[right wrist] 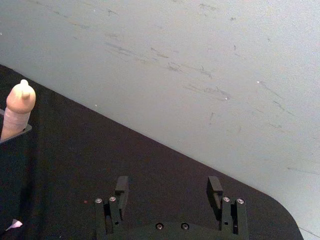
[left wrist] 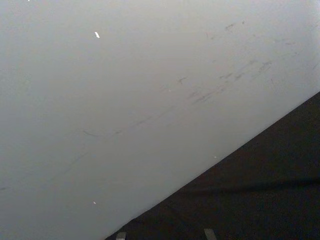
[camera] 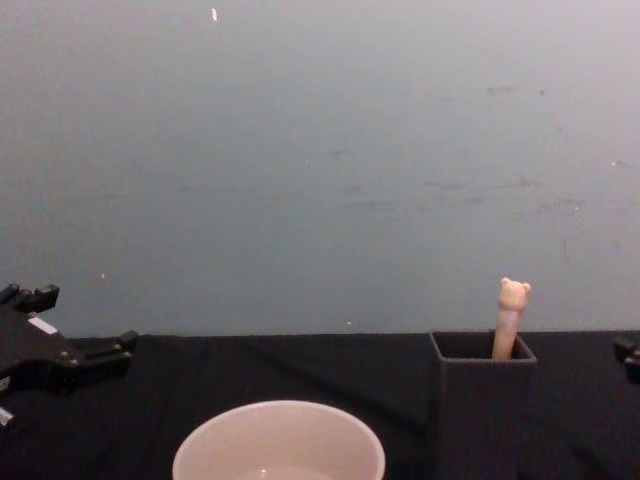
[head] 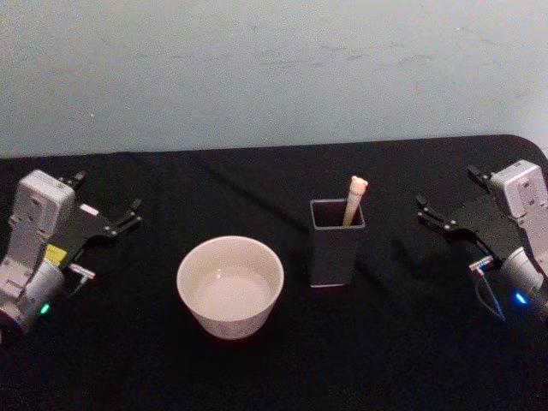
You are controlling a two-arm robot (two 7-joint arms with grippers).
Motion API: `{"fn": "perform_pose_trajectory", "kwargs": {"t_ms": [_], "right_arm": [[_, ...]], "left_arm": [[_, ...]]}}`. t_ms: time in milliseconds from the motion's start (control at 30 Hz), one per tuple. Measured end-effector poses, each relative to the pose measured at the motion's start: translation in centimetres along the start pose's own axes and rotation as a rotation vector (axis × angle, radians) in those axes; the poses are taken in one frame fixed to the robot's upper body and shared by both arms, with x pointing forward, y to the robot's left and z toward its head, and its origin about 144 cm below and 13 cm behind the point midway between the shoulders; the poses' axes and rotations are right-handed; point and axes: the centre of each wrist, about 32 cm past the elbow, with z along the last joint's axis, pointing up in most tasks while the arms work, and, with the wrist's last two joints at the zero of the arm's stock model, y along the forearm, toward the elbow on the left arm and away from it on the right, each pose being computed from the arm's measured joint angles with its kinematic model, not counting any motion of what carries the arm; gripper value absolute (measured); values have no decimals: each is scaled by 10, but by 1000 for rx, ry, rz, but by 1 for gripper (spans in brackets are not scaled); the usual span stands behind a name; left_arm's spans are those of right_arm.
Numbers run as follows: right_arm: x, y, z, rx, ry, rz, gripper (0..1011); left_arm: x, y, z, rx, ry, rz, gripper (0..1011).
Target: Pick up the stirring spoon with one hand, stir inside the cup, then place it back in its original position.
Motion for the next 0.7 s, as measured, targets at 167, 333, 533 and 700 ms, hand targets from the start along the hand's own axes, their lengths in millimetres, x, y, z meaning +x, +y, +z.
{"fn": "perform_pose_trajectory", "kwargs": {"t_ms": [167, 333, 533, 700], "right_arm": [[0, 0, 0, 0, 0, 0, 1002], [0, 0, 0, 0, 0, 0, 1002], [0, 0, 0, 0, 0, 0, 1002], [0, 0, 0, 0, 0, 0, 1002]], "left_arm": [[0, 0, 0, 0, 0, 0, 1001], [0, 0, 0, 0, 0, 0, 1002], [0, 0, 0, 0, 0, 0, 1001], [0, 0, 0, 0, 0, 0, 1001]]}}
